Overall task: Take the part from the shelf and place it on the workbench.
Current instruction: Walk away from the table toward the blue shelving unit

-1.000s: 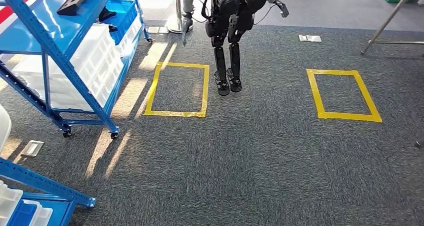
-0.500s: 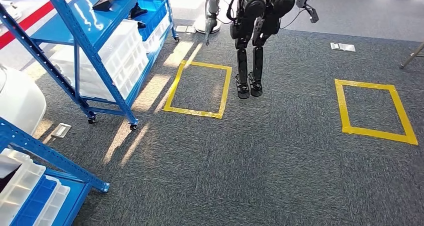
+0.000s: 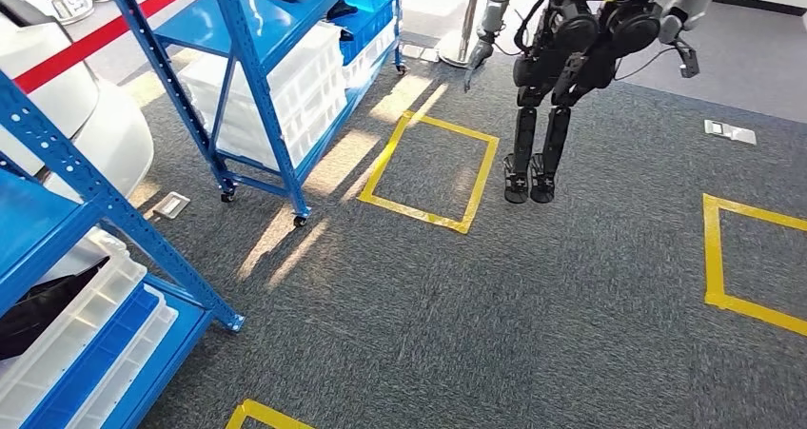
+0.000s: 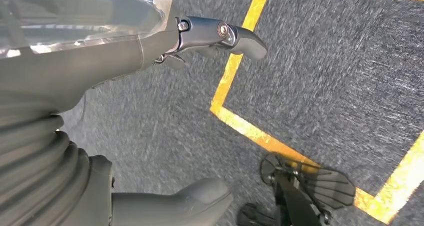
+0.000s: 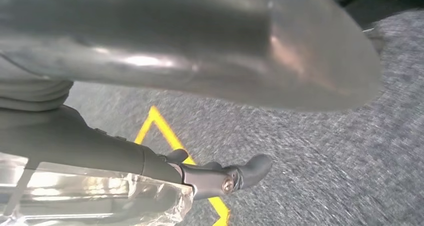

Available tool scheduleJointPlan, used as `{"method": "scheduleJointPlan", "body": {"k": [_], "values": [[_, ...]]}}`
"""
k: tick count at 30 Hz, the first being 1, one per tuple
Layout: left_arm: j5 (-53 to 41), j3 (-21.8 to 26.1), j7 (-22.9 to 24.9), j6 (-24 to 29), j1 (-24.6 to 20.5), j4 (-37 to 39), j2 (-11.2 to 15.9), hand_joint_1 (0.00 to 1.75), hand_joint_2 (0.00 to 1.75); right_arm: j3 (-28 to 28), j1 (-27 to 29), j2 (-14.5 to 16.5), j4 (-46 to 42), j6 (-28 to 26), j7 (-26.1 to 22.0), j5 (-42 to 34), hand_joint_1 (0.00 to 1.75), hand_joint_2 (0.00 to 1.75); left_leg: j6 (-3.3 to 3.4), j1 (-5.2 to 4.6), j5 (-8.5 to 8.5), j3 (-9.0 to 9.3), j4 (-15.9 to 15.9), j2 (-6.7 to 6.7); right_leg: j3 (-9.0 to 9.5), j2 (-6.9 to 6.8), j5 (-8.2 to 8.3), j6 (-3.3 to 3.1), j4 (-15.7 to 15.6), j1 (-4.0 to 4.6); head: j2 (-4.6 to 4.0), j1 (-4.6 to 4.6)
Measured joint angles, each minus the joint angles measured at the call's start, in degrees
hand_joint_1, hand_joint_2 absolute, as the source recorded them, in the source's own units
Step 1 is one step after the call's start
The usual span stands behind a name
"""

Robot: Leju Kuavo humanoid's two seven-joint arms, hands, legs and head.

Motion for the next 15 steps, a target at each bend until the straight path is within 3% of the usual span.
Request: {"method": "scheduleJointPlan", "body": {"k": [1, 2, 3, 5, 7, 9, 10, 12, 14, 15], "values": [[0.0, 0.0, -0.01, -0.01, 0.02, 0.0, -0.03, 0.0, 1.75, -0.11, 0.13, -0.03, 0.01, 0.0, 0.02, 0.02, 0.0, 0.0, 0.0, 0.0, 0.01, -0.03, 0.03, -0.83, -1.22, 0.26, -0.61, 0.19, 2.33, -0.09, 0.0, 0.01], [0.0, 0.0, 0.01, -0.01, 0.11, 0.01, -0.05, 0.0, 1.75, -0.19, 0.19, -0.04, 0.01, 0.0, 0.04, 0.06, 0.0, 0.0, -0.03, 0.01, 0.03, -0.03, 0.06, -1.66, -1.42, 0.38, -0.2, 0.63, 2.48, -0.18, 0.0, 0.02], [0.0, 0.0, 0.02, -0.01, 0.19, 0.01, -0.11, 0.0, 1.75, -0.23, 0.2, -0.07, 0.01, 0.0, 0.05, 0.13, 0.0, 0.0, -0.1, 0.05, 0.02, 0.02, 0.13, -2.45, -0.54, 0.57, 1.11, 1.23, 0.38, -0.33, 0.0, 0.01], [0.0, 0.0, 0.08, 0.02, 0.26, 0.02, -0.2, 0.0, 1.75, -0.25, 0.17, -0.1, 0.02, 0.01, 0.07, 0.29, 0.0, 0.0, -0.51, 0.12, -0.11, 0.04, 0.45, -3.98, 2.95, 2.17, 4.53, 2.36, -7.45, -0.85, 0.0, 0.02], [0.0, 0.0, 0.1, 0.11, 0.25, 0.02, -0.22, 0.0, 1.75, -0.25, 0.08, -0.04, 0.09, 0.02, 0.02, 0.43, 0.0, 0.0, -1.2, -0.03, -0.33, -0.18, 0.87, -5.09, 5.0, 3.57, 6.21, 2.2, -12.26, -0.95, 0.0, 0.09], [0.0, 0.01, 0.09, 0.22, 0.37, 0.02, -0.21, 0.0, 1.75, -0.24, -0.14, 0.03, 0.14, 0.02, -0.04, 0.54, 0.0, 0.0, -1.76, -0.07, -0.28, -0.48, 0.93, -5.84, 5.31, 3.14, 6.41, 1.3, -12.71, -0.71, 0.0, 0.02], [0.0, 0.02, 0.08, 0.26, 0.46, 0.02, -0.19, 0.0, 1.75, -0.24, -0.25, 0.07, 0.14, 0.02, -0.07, 0.58, 0.0, 0.0, -1.97, 0.05, -0.31, -0.62, 1.02, -5.74, 5.49, 2.64, 6.53, 0.93, -12.71, -0.78, 0.0, -0.05], [0.0, 0.02, 0.01, 0.34, 0.48, 0.02, -0.16, 0.0, 1.75, -0.24, -0.26, 0.1, 0.14, 0.02, -0.07, 0.68, 0.0, 0.0, -2.38, 0.15, -1.67, -1.61, 3.11, -3.39, 5.54, 1.54, 6.67, 0.17, -12.82, -0.86, 0.0, -0.26], [-0.04, 0.02, -0.17, 0.37, 0.31, 0.02, -0.21, 0.0, 1.75, -0.24, -0.14, 0.09, 0.14, 0.04, -0.04, 0.84, 0.0, 0.0, -2.74, 0.16, -5.07, -4.63, 9.4, -0.4, 5.53, 0.14, 6.57, -0.62, -12.86, -0.6, 0.0, -0.5], [-0.07, 0.01, -0.28, 0.37, 0.25, 0.02, -0.26, 0.0, 1.75, -0.24, -0.06, 0.07, 0.14, 0.08, -0.02, 0.9, 0.0, 0.0, -2.87, 0.24, -6.68, -6.5, 13.15, 0.17, 5.52, -0.67, 6.47, -0.96, -12.86, -0.42, 0.0, -0.57]]}}
